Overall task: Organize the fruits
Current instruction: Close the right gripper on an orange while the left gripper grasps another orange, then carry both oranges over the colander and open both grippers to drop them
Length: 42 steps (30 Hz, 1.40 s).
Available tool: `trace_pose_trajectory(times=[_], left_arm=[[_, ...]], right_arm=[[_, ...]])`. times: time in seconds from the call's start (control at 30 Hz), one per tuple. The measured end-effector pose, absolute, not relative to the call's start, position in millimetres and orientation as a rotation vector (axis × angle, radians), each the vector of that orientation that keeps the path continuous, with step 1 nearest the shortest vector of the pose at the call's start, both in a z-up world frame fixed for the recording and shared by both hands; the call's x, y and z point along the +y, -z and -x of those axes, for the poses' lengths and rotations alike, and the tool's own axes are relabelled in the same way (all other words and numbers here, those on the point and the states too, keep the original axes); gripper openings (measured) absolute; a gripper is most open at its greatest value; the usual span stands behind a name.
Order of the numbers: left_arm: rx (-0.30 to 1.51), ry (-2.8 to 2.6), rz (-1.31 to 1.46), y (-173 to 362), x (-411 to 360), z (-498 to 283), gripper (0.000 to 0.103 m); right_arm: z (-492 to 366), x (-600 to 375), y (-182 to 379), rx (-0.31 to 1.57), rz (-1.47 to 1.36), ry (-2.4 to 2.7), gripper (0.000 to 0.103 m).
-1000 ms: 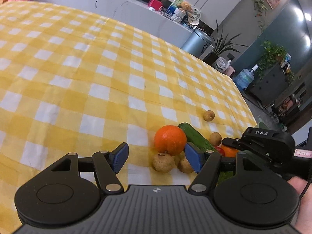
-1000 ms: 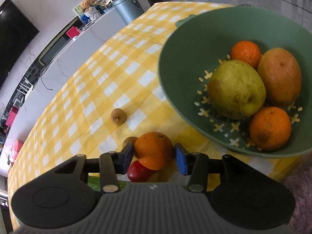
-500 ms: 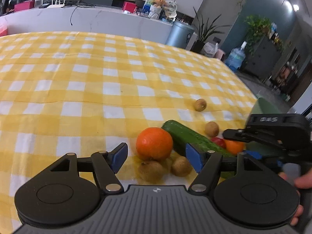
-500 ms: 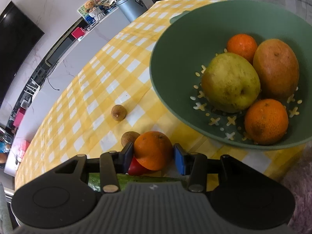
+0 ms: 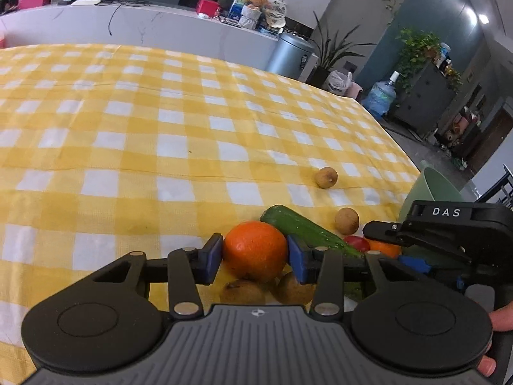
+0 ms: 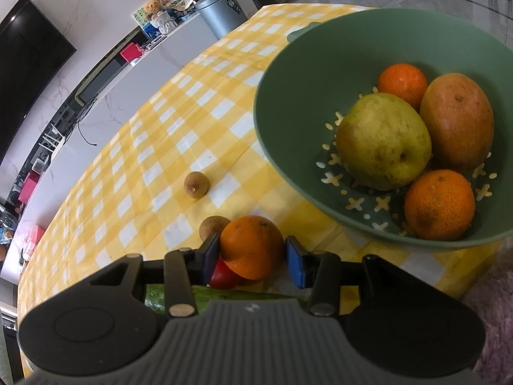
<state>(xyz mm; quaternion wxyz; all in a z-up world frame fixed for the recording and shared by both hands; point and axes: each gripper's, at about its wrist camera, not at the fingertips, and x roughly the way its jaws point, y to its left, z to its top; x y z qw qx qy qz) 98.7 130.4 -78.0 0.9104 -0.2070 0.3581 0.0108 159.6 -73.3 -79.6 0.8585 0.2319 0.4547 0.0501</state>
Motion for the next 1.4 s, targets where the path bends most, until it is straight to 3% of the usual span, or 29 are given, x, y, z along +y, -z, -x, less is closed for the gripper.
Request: trace_pose_trajectory(times=[0.53,1.07,1.4], left_arm=[[0.582,-0.058,0.37,59,121,-79,0.049],[0.416,-0.022,0.437,21,106,-60,0.049],[0.445,0.184,0.46,11,58,-72,0.049]], right_arm=[[-150,-80,69,0.863,-0.537,-0.158,0.042],[-121,-89,18,0.661,-0.559,-0.388,0.042],[-120,-152,-13,0.567,-0.705,-0.4,0.042]])
